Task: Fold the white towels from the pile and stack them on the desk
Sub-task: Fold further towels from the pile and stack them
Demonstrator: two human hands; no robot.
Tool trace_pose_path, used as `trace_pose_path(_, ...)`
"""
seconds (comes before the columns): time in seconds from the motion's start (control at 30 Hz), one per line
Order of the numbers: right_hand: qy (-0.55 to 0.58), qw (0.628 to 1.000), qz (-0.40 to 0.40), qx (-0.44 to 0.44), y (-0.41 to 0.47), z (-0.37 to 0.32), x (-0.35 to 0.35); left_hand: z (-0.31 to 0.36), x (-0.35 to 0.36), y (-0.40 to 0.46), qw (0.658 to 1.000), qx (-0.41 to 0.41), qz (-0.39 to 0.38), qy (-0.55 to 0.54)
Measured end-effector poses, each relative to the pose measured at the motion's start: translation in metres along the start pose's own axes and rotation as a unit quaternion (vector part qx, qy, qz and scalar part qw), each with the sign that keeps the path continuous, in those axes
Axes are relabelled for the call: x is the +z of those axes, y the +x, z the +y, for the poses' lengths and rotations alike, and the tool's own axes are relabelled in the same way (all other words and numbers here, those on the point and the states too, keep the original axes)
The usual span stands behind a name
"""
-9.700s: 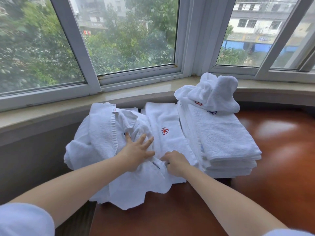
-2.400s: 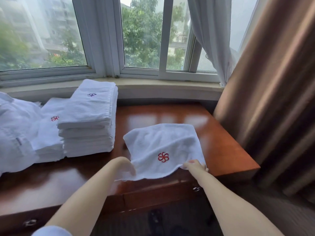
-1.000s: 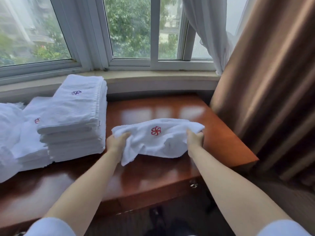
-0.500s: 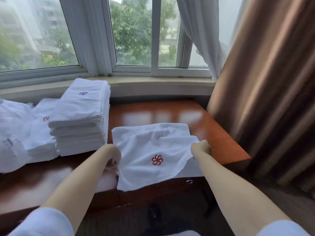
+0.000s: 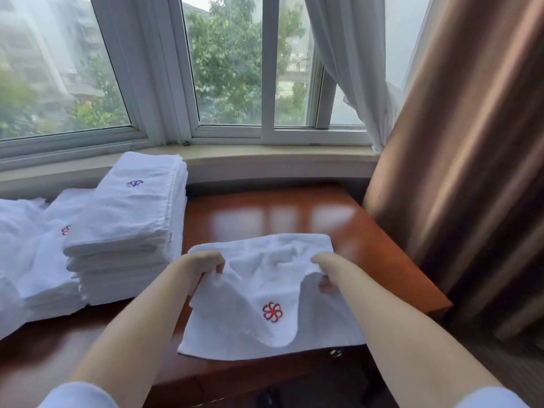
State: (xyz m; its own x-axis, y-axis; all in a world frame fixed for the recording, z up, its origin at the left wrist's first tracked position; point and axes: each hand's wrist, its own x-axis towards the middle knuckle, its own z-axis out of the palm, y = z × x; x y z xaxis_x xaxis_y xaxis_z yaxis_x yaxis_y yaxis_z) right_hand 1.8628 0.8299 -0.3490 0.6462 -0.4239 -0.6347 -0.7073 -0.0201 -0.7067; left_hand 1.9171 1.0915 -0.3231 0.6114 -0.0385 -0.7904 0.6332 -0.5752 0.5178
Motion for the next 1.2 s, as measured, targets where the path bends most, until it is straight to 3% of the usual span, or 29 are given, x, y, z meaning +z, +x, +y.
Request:
trace_pose_path(0.07, 0.077, 0.993, 0.004, -0.092, 0.012, -0.051, 0.004, 0.036, -0.008, 0.007, 0.988, 0.117, 0.07, -0.075)
trace_pose_path(0.1, 0.134, 0.981, 0.013, -0.141, 0.017, -0.08, 0.004, 0.058, -0.013, 0.01, 0.965, 0.19, 0.108, -0.146)
trace_pose_path(0.2, 0.308, 0.912, 0.014, -0.272, 0.016, -0.159, -0.004, 0.125, -0.044, 0.006, 0.85, 0.378, 0.24, -0.275)
trace_pose_path(0.23, 0.341, 0.893, 0.013, -0.292, 0.016, -0.174, -0.011, 0.14, -0.055, 0.005, 0.825, 0.412, 0.259, -0.289)
trace_pose_path(0.3, 0.369, 0.879, 0.021, -0.302, 0.026, -0.181, -0.022, 0.151, -0.068, 0.014, 0.809, 0.416, 0.276, -0.311)
trace_pose_path(0.37, 0.367, 0.888, 0.046, -0.274, 0.045, -0.162, -0.026, 0.136, -0.067, 0.039, 0.83, 0.357, 0.318, -0.288)
trace_pose_path(0.43, 0.358, 0.908, 0.065, -0.209, 0.069, -0.123, -0.021, 0.102, -0.055, 0.069, 0.878, 0.246, 0.333, -0.239)
trace_pose_path(0.5, 0.325, 0.93, 0.095, -0.141, 0.086, -0.079, -0.013, 0.063, -0.039, 0.085, 0.928, 0.134, 0.278, -0.209)
trace_pose_path(0.57, 0.277, 0.952, 0.106, -0.077, 0.092, -0.041, -0.007, 0.033, -0.029, 0.089, 0.951, 0.071, 0.226, -0.2)
trace_pose_path(0.67, 0.259, 0.952, 0.149, -0.07, 0.092, -0.012, -0.01, 0.007, -0.022, 0.083, 0.963, 0.067, 0.207, -0.157)
trace_pose_path(0.8, 0.297, 0.895, 0.272, -0.191, 0.068, -0.005, -0.022, -0.02, -0.018, 0.068, 0.944, 0.18, 0.251, -0.113)
trace_pose_path(0.87, 0.261, 0.906, 0.287, -0.169, 0.064, 0.014, -0.023, -0.038, -0.012, 0.059, 0.972, 0.149, 0.178, -0.022)
trace_pose_path(0.93, 0.219, 0.938, 0.249, -0.099, 0.065, 0.038, -0.021, -0.057, -0.007, 0.057, 0.995, 0.062, 0.072, 0.032)
trace_pose_path(1.0, 0.226, 0.936, 0.251, -0.094, 0.06, 0.052, -0.02, -0.064, -0.004, 0.055, 0.989, 0.1, 0.088, -0.069)
trace_pose_path(1.07, 0.235, 0.9, 0.328, -0.164, 0.047, 0.055, -0.022, -0.067, -0.005, 0.053, 0.955, 0.165, 0.163, -0.186)
trace_pose_path(1.13, 0.216, 0.89, 0.361, -0.179, 0.037, 0.063, -0.021, -0.071, -0.007, 0.051, 0.939, 0.157, 0.184, -0.246)
trace_pose_path(1.2, 0.176, 0.911, 0.348, -0.134, 0.033, 0.082, -0.017, -0.081, -0.009, 0.053, 0.939, 0.116, 0.192, -0.259)
